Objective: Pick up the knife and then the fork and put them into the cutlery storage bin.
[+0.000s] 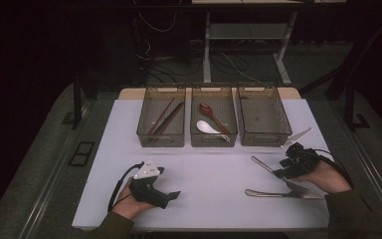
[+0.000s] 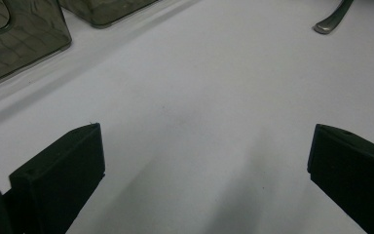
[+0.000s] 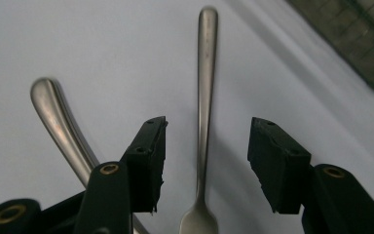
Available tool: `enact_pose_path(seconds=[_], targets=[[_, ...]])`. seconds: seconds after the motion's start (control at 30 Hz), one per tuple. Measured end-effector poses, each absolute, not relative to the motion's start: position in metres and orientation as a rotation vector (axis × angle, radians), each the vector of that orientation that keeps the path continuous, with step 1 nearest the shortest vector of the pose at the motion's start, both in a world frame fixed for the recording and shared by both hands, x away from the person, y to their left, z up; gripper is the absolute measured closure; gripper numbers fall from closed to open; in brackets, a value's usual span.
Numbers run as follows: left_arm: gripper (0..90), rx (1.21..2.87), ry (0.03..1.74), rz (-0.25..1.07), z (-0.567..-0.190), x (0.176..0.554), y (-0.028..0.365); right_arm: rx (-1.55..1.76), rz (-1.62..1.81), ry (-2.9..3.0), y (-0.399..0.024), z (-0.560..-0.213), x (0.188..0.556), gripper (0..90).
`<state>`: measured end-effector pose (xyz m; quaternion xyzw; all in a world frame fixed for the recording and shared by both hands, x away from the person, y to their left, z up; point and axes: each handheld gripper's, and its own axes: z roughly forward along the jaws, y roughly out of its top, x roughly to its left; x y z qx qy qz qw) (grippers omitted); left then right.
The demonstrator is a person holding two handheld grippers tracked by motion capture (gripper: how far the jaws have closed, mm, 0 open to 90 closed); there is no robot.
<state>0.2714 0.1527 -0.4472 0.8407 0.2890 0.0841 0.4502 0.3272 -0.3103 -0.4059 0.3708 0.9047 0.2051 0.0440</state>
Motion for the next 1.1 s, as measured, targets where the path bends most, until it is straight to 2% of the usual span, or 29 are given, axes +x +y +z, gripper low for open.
enact_pose_path(seconds=[0.5, 1.1], targets=[[0.0, 2.077, 0.714, 0.207, -0.447, 0.271, 0.153, 1.131, 0.475, 2.865, -0.307, -0.420, 0.333, 72.3], [0.0, 2.079, 0.713, 0.205, -0.448, 0.271, 0.153, 1.060, 0.264, 2.887, -0.290, -0.421, 0.336, 84.3]])
